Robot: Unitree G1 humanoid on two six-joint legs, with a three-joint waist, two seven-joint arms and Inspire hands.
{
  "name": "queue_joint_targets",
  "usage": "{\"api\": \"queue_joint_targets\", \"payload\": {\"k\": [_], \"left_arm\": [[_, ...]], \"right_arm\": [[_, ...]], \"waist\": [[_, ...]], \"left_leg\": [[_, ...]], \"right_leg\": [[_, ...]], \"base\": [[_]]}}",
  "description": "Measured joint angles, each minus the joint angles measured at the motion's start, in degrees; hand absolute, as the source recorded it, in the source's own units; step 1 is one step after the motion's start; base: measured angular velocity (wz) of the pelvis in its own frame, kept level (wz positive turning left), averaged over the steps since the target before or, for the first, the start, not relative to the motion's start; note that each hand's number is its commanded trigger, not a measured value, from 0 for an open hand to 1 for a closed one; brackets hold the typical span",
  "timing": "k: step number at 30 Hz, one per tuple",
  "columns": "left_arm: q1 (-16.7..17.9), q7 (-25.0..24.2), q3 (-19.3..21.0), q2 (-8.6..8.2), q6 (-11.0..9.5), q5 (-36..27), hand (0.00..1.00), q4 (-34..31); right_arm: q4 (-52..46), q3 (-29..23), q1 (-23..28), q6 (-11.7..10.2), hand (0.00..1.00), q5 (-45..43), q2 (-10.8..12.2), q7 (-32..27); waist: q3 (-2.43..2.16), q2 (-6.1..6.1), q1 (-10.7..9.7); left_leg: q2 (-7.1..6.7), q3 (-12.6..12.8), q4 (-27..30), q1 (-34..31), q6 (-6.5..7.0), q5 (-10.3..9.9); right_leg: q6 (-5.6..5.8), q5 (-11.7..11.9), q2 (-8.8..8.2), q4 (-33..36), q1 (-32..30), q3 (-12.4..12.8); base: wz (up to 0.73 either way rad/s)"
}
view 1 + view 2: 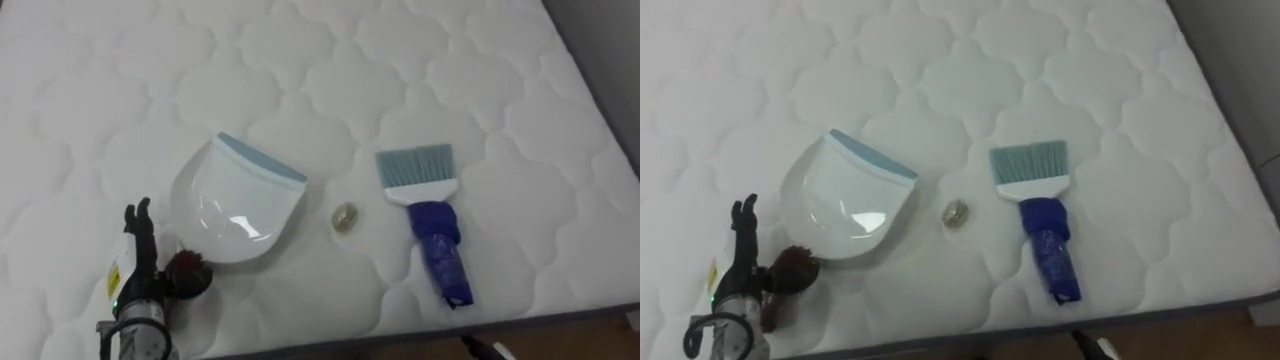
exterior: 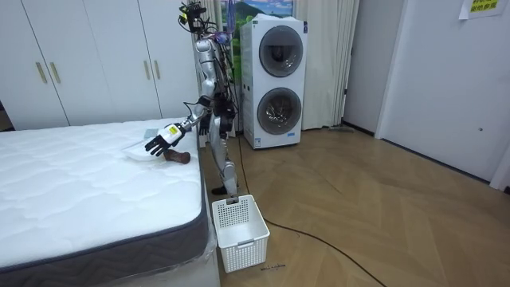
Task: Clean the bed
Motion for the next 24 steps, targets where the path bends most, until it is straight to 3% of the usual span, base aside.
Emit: {"api": "queue_joint_targets", "payload": {"k": [13, 19, 24], "left_arm": [[-0.6, -0.1, 0.0, -0.27, 0.0, -0.5, 0.00, 5.3], [-0.9, -0.2, -0.2, -1.14, 1.0, -0.5, 0.00, 7.6], [-2.2, -0.2, -0.2, -1.30, 1.7, -0.5, 0.00, 7.7]], "right_arm": [[0.3, 0.6, -0.7, 0.0, 0.00, 2.0, -0.3, -0.7], [0.5, 1.5, -1.0, 0.0, 0.00, 4.8, -0.5, -0.9], [2.7, 2.3, -3.3, 0.1, 0.00, 5.3, -0.5, -0.6]], "waist": [[-0.01, 0.42, 0.0], [0.58, 0.50, 0.0], [0.74, 0.40, -0.1]], "left_leg": [[-0.48, 0.0, 1.9, -2.5, 0.17, 0.1], [-0.63, 0.0, 1.9, -2.7, 0.17, 0.1], [-0.58, 0.0, 3.1, -4.7, 0.17, 0.1]], "right_leg": [[0.10, -1.6, -1.58, 3.2, -3.0, -0.5], [0.15, -2.4, -2.16, 4.5, -3.5, -0.8], [-0.16, -3.0, -2.37, 6.2, -5.7, -0.7]], "base": [[0.04], [0.06], [0.04]]}}
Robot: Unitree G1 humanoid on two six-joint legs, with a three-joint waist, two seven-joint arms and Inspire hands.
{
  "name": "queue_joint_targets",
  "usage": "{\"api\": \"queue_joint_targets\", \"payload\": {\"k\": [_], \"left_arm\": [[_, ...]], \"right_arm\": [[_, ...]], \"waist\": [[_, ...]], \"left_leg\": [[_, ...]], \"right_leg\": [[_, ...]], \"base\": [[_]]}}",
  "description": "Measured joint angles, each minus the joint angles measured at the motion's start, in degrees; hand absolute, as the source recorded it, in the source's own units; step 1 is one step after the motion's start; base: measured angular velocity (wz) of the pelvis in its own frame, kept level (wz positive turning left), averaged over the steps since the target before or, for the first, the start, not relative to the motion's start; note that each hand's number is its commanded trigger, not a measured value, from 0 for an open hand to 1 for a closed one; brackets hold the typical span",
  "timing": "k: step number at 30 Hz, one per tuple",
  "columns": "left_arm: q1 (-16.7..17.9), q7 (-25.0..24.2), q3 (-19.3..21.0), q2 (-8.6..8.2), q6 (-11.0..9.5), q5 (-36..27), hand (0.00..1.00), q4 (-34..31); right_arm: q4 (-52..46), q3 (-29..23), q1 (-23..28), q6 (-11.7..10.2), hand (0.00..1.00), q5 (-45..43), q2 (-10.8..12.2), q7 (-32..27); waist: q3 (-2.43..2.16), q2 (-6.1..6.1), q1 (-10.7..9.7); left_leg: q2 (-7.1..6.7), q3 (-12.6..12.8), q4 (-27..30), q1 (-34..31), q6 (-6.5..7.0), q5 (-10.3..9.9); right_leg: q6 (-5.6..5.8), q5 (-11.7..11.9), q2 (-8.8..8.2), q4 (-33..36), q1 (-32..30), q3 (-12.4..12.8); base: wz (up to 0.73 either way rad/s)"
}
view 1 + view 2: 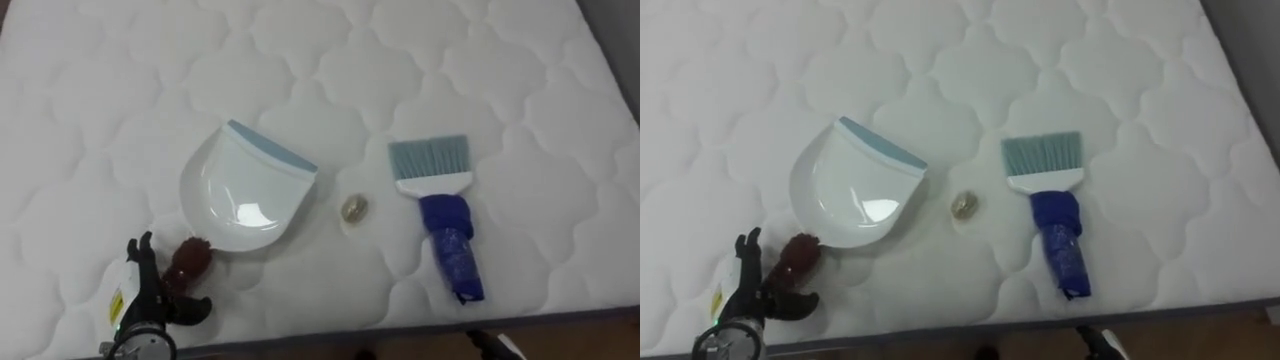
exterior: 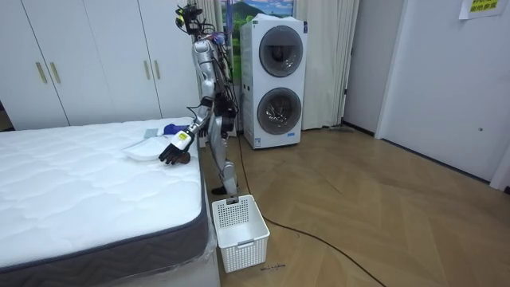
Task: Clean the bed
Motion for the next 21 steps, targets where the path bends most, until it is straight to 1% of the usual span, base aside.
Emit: {"api": "queue_joint_targets", "payload": {"k": [1, 2, 3, 4, 6, 7, 8, 10, 12, 14, 16, 18, 21], "left_arm": [[-0.9, 0.0, 0.0, 0.00, 0.4, -0.1, 0.00, 0.0], [-1.4, 0.0, 0.0, 0.01, 0.4, -0.2, 0.00, 0.1], [-2.2, 0.0, 0.0, 0.00, 0.5, -1.3, 0.00, 0.1], [-2.7, 0.0, 0.1, 0.03, 0.5, -1.9, 0.00, 0.2], [-4.2, 0.0, 0.1, 0.02, 0.6, -2.1, 0.00, 1.1], [-5.3, 0.1, 0.1, 0.02, 0.9, -2.1, 0.00, 1.9], [-5.7, 0.1, 0.1, 0.02, 1.2, -2.0, 0.00, 2.2], [-7.0, 0.1, -0.3, -0.09, 2.4, -2.3, 0.00, 4.2], [-7.5, 0.1, -1.2, -0.15, 3.5, -2.6, 0.00, 4.8], [-8.1, 0.1, -1.3, -0.32, 4.2, -3.1, 0.00, 5.2], [-8.9, 0.1, -1.3, -0.35, 5.2, -4.7, 0.00, 5.4], [-9.1, 0.1, -1.3, -0.35, 5.6, -5.7, 0.00, 5.5], [-9.7, 0.1, -1.2, -0.19, 6.1, -6.9, 0.00, 5.6]], "right_arm": [[0.6, 0.0, -0.7, 0.1, 0.00, 0.0, 0.0, 0.1], [0.9, 0.0, -1.0, 0.1, 0.00, 0.0, 0.1, 0.1], [1.0, 0.1, -1.5, 0.4, 0.00, 0.2, 0.2, 0.1], [1.0, 0.1, -2.0, 0.7, 0.00, 0.2, 0.3, 0.0], [1.0, 0.1, -2.5, 0.9, 0.00, 0.2, 0.3, -0.1], [1.0, 0.1, -2.9, 1.1, 0.00, 0.2, 0.4, -0.3], [1.0, 0.1, -2.9, 1.1, 0.00, 0.2, 0.4, -0.4], [0.8, 0.9, -3.1, 1.3, 0.00, 0.7, 0.6, -0.9], [0.8, 2.0, -3.2, 1.4, 0.00, 0.8, 0.7, -1.0], [0.8, 2.2, -3.4, 2.1, 0.00, 0.9, 0.7, -1.1], [0.7, 2.3, -4.2, 2.5, 0.00, 1.1, 0.8, -1.1], [0.0, 2.3, -4.1, 2.5, 0.00, 1.3, 0.8, -1.2], [-0.2, 3.1, -4.0, 3.0, 0.00, 3.3, 0.8, -1.3]], "waist": [[0.14, -0.03, 0.0], [0.16, -0.06, 0.0], [0.50, -0.20, 0.2], [0.55, -0.36, 0.2], [0.59, -0.39, 0.1], [0.60, -0.41, 0.0], [0.60, -0.41, 0.0], [0.61, -0.43, -0.2], [0.61, -0.43, -0.2], [0.64, -0.48, -0.4], [0.83, -0.79, -0.4], [0.86, -0.84, -0.5], [0.86, -0.84, -1.0]], "left_leg": [[0.01, 0.0, 0.3, -0.5, 0.00, 0.0], [0.00, 0.0, 0.5, -0.8, 0.00, 0.0], [-0.04, 0.0, 0.8, -1.1, 0.00, 0.0], [-0.09, 0.3, 0.9, -1.4, -0.01, 0.0], [-0.01, 0.5, 1.8, -3.0, -0.02, 0.0], [0.04, 0.5, 2.2, -3.9, -0.02, 0.0], [0.10, 0.5, 2.4, -4.3, -0.02, 0.0], [0.19, 0.6, 3.2, -5.2, -0.04, 0.0], [0.27, 0.6, 3.6, -5.4, -0.04, 0.0], [0.30, 0.7, 3.8, -5.8, -0.04, 0.0], [0.42, 2.6, 3.9, -6.3, -0.04, 0.0], [0.47, 3.3, 4.0, -6.7, -0.03, 0.0], [0.96, 3.8, 4.8, -7.3, 0.03, -0.1]], "right_leg": [[-0.10, -0.2, -0.11, 0.3, -0.5, 0.0], [-0.17, -0.3, -0.22, 0.7, -0.9, 0.0], [-0.26, -0.6, -0.45, 1.4, -1.3, 0.0], [-0.38, -1.0, -0.74, 2.1, -2.1, 0.2], [-0.51, -1.1, -0.85, 2.8, -3.4, 0.2], [-0.62, -1.1, -0.90, 3.2, -4.4, 0.1], [-0.69, -1.0, -0.86, 3.3, -4.8, 0.2], [-0.92, -1.1, -0.89, 4.0, -5.5, 0.4], [-1.00, -1.2, -0.83, 4.0, -5.5, 0.5], [-1.04, -1.3, -0.86, 4.2, -6.0, 0.6], [-1.11, -1.4, -1.13, 5.3, -7.4, 1.5], [-1.20, -1.5, -1.42, 5.9, -8.2, 1.7], [-1.29, -1.5, -1.42, 6.0, -8.5, 1.7]], "base": [[0.04], [0.00], [0.00], [0.00], [0.02], [0.04], [0.00], [0.00], [0.00], [0.00], [-0.11], [-0.09], [-0.01]]}}
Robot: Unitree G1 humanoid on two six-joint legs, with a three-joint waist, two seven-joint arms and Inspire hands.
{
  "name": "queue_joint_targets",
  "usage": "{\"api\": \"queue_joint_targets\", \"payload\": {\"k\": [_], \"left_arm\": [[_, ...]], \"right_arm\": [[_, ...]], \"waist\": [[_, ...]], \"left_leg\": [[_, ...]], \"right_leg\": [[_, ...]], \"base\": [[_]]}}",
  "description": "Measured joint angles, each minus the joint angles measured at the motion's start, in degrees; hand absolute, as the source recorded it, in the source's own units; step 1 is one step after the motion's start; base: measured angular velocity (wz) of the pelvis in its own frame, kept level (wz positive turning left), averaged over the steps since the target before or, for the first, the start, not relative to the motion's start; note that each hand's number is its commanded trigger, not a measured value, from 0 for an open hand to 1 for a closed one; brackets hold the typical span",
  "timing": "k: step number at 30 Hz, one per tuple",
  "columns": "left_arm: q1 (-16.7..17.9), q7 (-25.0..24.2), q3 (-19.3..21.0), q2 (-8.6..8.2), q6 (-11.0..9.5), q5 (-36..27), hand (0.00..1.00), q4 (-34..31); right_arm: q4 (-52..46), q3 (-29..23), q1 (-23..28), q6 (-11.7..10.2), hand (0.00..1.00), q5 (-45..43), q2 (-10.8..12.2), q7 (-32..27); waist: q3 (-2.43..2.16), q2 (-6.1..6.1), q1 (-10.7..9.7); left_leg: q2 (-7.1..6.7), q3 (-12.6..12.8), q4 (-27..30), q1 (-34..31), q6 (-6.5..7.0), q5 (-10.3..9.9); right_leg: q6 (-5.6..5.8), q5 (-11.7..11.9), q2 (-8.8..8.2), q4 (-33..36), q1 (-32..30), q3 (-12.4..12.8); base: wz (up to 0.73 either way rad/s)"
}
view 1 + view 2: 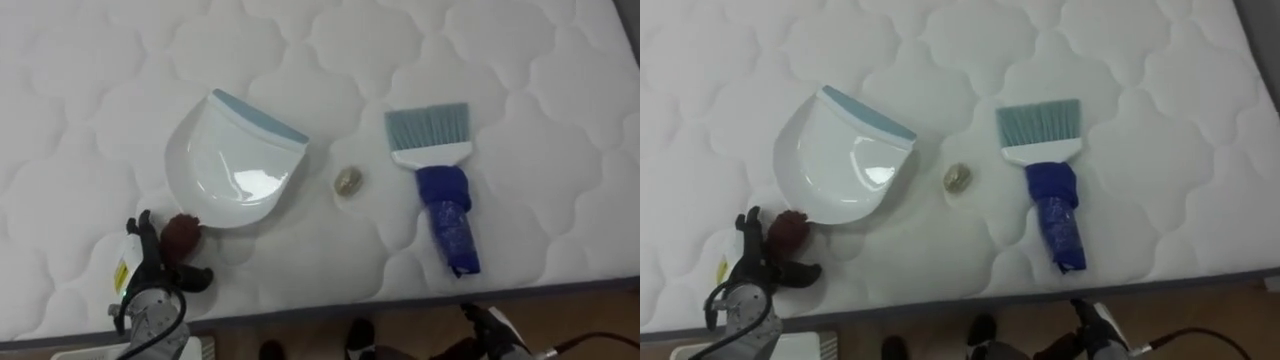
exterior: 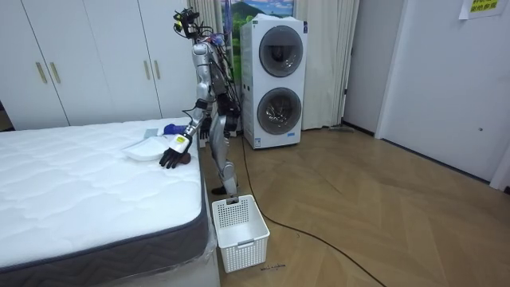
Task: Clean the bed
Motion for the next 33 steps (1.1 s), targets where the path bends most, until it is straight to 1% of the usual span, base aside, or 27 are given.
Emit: {"api": "queue_joint_targets", "payload": {"k": [3, 6, 13, 14, 15, 16, 17, 18, 20, 21, 25, 27, 30, 33], "left_arm": [[-0.1, 0.0, 0.0, 0.02, 0.0, -0.4, 0.00, 0.1], [-0.1, 0.1, -1.1, 0.09, 0.1, -1.6, 0.00, 0.3], [-0.4, -0.1, -2.3, -0.06, 1.1, -1.5, 0.00, 1.3], [-0.4, -0.1, -2.3, -0.05, 1.2, -1.5, 0.17, 1.3], [-0.5, -0.1, -2.3, -0.07, 1.4, -1.4, 0.50, 1.4], [-0.8, -0.1, -2.2, -0.20, 1.7, -1.4, 0.64, 1.5], [-1.0, -0.1, -2.2, -0.27, 1.9, -1.4, 0.97, 1.6], [-1.4, 0.0, -2.1, -0.38, 2.2, -1.4, 1.00, 2.1], [-1.9, 0.2, -2.1, -0.51, 2.3, -1.0, 1.00, 2.6], [-2.4, 0.9, -2.1, -0.50, 2.7, -0.5, 1.00, 2.8], [-3.9, 1.4, -2.0, 2.00, 3.9, 1.2, 1.00, 2.8], [-4.2, 1.4, -2.0, 2.68, 4.3, 1.3, 1.00, 2.7], [-4.8, 1.4, -2.1, 2.66, 4.8, 1.5, 1.00, 2.7], [-4.9, 1.2, -2.2, 2.02, 5.7, 2.5, 1.00, 2.7]], "right_arm": [[-0.1, 0.5, 0.0, 0.4, 0.00, 1.2, 0.0, -0.1], [-0.4, 1.3, 0.0, 0.5, 0.00, 2.1, 0.0, -0.4], [-0.9, 1.3, 0.0, 0.6, 0.00, 3.9, 0.0, -0.4], [-1.0, 1.3, 0.0, 0.6, 0.00, 4.0, 0.0, -0.4], [-1.0, 1.2, 0.0, 0.6, 0.00, 4.1, 0.0, -0.3], [-1.0, 1.2, -0.1, 0.6, 0.00, 4.1, 0.0, -0.4], [-1.0, 1.2, -0.1, 0.6, 0.00, 4.1, 0.0, -0.4], [-1.0, 1.2, -0.1, 0.6, 0.00, 4.1, 0.0, -0.4], [-1.1, 1.2, 0.0, 0.7, 0.00, 4.1, 0.0, -0.6], [-1.3, 1.2, -0.1, 0.7, 0.00, 4.0, 0.0, -1.0], [-1.2, 1.2, -0.7, 0.7, 0.00, 3.8, 0.0, -1.1], [-1.2, 1.2, -1.0, 0.7, 0.00, 3.9, 0.1, -1.0], [-1.0, 1.3, -1.1, 0.7, 0.00, 3.9, 0.2, -1.0], [-1.0, 1.3, -1.2, 0.8, 0.00, 4.1, 0.2, -1.1]], "waist": [[0.00, 0.00, -0.1], [0.01, 0.04, -0.5], [0.01, 0.24, -0.5], [0.00, 0.25, -0.6], [0.00, 0.25, -0.6], [0.00, 0.25, -0.6], [0.00, 0.25, -0.5], [0.01, 0.25, -0.5], [0.01, 0.26, -0.5], [0.00, 0.29, -0.4], [0.14, 0.63, -0.4], [0.15, 0.64, -0.4], [0.26, 0.72, -0.8], [0.38, 0.82, -0.9]], "left_leg": [[0.09, 0.3, 0.0, -0.2, 0.00, 0.0], [0.11, 0.4, 0.4, -0.6, 0.03, 0.0], [0.15, 0.8, 0.9, -1.1, 0.08, -0.5], [0.14, 0.9, 0.9, -1.1, 0.08, -0.5], [0.12, 0.9, 0.9, -1.1, 0.09, -0.5], [0.15, 0.9, 0.9, -1.1, 0.10, -0.6], [0.14, 0.9, 1.0, -1.1, 0.10, -0.6], [0.14, 0.9, 1.0, -1.2, 0.10, -0.6], [0.13, 0.9, 1.1, -1.2, 0.14, -0.7], [0.12, 0.9, 1.1, -1.4, 0.16, -0.7], [0.13, 1.0, 2.1, -2.6, 0.40, -0.8], [0.13, 0.9, 2.1, -2.6, 0.47, -0.9], [0.00, 1.0, 2.2, -2.7, 0.75, -1.1], [0.04, 1.0, 2.9, -3.1, 1.03, -1.6]], "right_leg": [[-0.15, 0.1, 0.01, 0.2, -0.3, 0.0], [-0.21, 0.1, 0.06, 0.2, -0.5, 0.0], [-0.42, 0.1, -0.08, 1.1, -1.4, 0.0], [-0.42, 0.1, -0.08, 1.1, -1.4, 0.0], [-0.43, 0.1, -0.08, 1.1, -1.4, 0.0], [-0.43, 0.1, -0.08, 1.1, -1.5, 0.0], [-0.43, 0.1, -0.08, 1.1, -1.5, 0.0], [-0.43, 0.1, -0.08, 1.2, -1.5, 0.0], [-0.43, 0.1, -0.14, 1.3, -1.5, 0.0], [-0.43, 0.1, -0.24, 1.4, -1.8, 0.1], [-0.42, 0.1, -0.46, 2.3, -2.6, 0.0], [-0.35, 0.1, -0.59, 2.2, -2.6, 0.0], [-0.13, 0.0, -0.94, 2.2, -2.7, -0.1], [0.12, 0.0, -0.98, 2.3, -2.8, -0.1]], "base": [[0.00], [0.00], [-0.02], [0.00], [0.00], [0.00], [0.00], [0.00], [0.00], [0.00], [0.03], [0.02], [0.00], [0.00]]}}
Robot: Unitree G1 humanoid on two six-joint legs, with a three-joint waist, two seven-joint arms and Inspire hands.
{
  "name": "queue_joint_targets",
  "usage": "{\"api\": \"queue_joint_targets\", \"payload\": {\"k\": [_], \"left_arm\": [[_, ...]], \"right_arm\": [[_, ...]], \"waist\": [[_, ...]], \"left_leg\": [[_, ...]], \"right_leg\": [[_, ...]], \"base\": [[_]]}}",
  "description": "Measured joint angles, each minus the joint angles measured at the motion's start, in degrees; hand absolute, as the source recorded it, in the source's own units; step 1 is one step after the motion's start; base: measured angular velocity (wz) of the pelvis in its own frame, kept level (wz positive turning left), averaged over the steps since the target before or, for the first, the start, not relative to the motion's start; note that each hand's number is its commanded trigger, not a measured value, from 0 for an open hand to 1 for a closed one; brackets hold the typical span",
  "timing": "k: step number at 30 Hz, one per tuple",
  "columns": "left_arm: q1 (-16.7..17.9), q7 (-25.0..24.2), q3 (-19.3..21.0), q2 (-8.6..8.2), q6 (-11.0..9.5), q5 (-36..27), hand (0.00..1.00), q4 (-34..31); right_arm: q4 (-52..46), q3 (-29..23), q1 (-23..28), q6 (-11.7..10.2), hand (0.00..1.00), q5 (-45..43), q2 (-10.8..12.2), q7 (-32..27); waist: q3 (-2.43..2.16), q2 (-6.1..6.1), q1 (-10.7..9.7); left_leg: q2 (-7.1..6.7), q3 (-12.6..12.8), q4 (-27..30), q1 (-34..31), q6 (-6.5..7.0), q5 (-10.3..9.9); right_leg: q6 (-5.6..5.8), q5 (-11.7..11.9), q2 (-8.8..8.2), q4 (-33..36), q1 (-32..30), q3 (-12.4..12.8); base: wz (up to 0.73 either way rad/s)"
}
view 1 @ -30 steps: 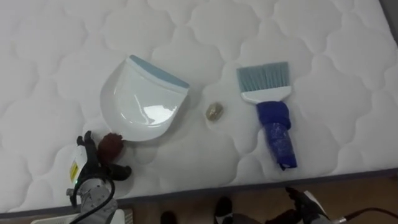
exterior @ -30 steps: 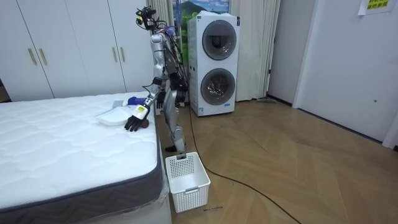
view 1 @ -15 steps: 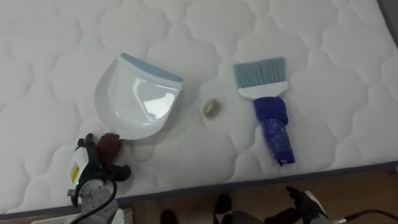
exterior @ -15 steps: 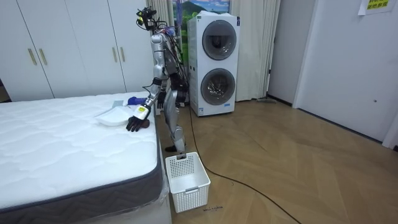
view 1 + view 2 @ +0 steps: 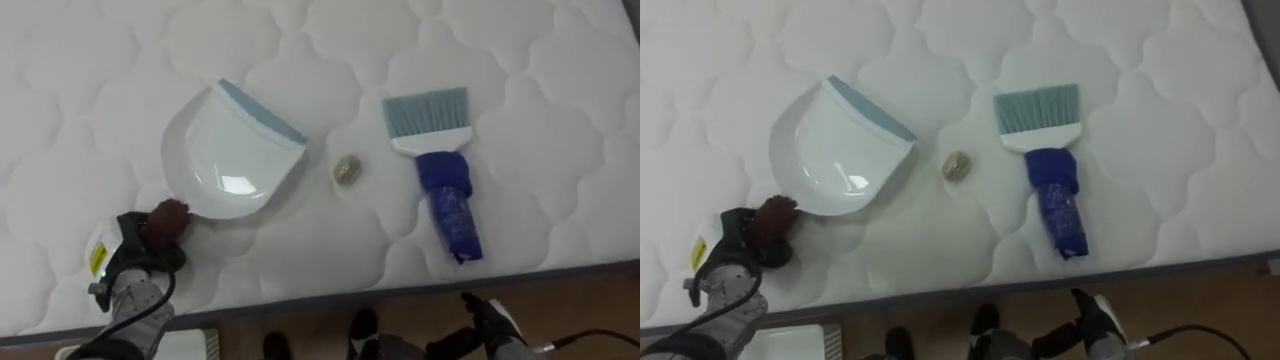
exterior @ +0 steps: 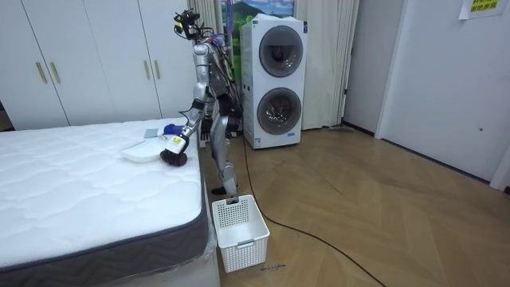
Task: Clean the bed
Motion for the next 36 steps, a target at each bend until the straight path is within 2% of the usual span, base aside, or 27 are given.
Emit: {"api": "queue_joint_targets", "payload": {"k": [3, 7, 12, 20, 25, 29, 32, 34, 36], "left_arm": [[0.0, 0.0, -0.1, -1.23, 0.4, 0.1, 1.00, 0.1], [0.4, -0.1, -0.4, -1.97, 0.2, 0.2, 1.00, 0.1], [0.5, -0.3, -1.0, -2.23, 1.0, 0.2, 1.00, 0.1], [0.5, -0.6, -1.1, -2.31, 0.9, 0.1, 1.00, 0.3], [0.3, 0.0, -3.0, -1.39, 0.7, 0.1, 1.00, 0.1], [1.2, 1.3, -3.8, -0.41, -0.7, 0.2, 1.00, 0.2], [1.8, 2.8, -3.7, 0.01, -2.1, 2.5, 1.00, 0.2], [3.0, 3.8, -3.9, 1.29, -3.6, 5.4, 1.00, -0.1], [3.7, 4.9, -4.8, 2.15, -4.0, 6.3, 1.00, -0.3]], "right_arm": [[0.0, 0.0, 0.0, 0.0, 0.00, 0.2, 0.0, -0.4], [0.0, 0.1, 0.0, 0.0, 0.00, 0.5, 0.0, -0.6], [0.0, 0.1, 0.0, 0.0, 0.00, 0.5, 0.0, -0.6], [-0.3, 0.2, 0.0, 0.6, 0.00, 2.9, 0.1, -1.2], [-0.3, -0.1, 0.1, 0.7, 0.00, 9.9, 0.0, -2.3], [-2.0, -1.1, 0.1, 0.3, 0.00, 17.5, -0.1, -3.5], [-3.1, -6.4, 0.3, -1.0, 0.00, 22.7, 0.0, -4.7], [-3.5, -9.4, 0.5, -2.1, 0.00, 28.5, -0.4, -6.2], [-4.5, -10.3, 0.7, -2.9, 0.00, 33.1, -1.4, -7.2]], "waist": [[0.06, -0.06, -0.1], [0.06, -0.06, 0.1], [0.11, -0.09, 0.0], [0.26, -0.07, 0.1], [0.50, 0.32, 0.1], [0.45, 0.32, 0.1], [0.40, 0.41, -0.3], [0.31, 0.47, -0.6], [0.13, 0.68, -0.6]], "left_leg": [[-0.17, 0.2, 0.1, -0.4, 0.20, -0.1], [-0.18, 0.4, 0.1, -0.4, 0.23, -0.1], [-0.17, 0.5, 0.1, -0.4, 0.23, -0.1], [-0.06, 0.6, 0.6, -0.5, 0.24, -0.1], [-0.05, 0.5, 0.7, -0.6, 0.30, -0.4], [0.09, 2.0, 1.4, -1.4, 0.39, -0.8], [0.33, 2.2, 2.8, -2.7, 0.47, -1.0], [1.02, 2.2, 4.3, -3.1, 0.44, -2.1], [1.13, 2.2, 5.3, -3.5, 0.45, -2.6]], "right_leg": [[0.22, 0.0, -0.32, 0.7, -0.6, 0.0], [0.44, -0.1, -0.40, 0.7, -0.6, 0.1], [0.43, -0.2, -0.40, 0.7, -0.7, 0.2], [0.36, -0.3, -0.39, 0.7, -0.7, 0.3], [0.36, -0.3, -0.34, 1.5, -1.1, 0.7], [0.27, -0.3, -0.35, 2.8, -3.0, 2.2], [0.26, -0.3, -0.23, 3.1, -3.9, 2.3], [0.22, -0.3, 0.21, 3.0, -4.0, 2.4], [0.20, -0.3, 0.56, 3.2, -4.1, 2.6]], "base": [[0.00], [0.00], [0.00], [0.00], [-0.02], [-0.17], [0.00], [-0.10], [-0.11]]}}
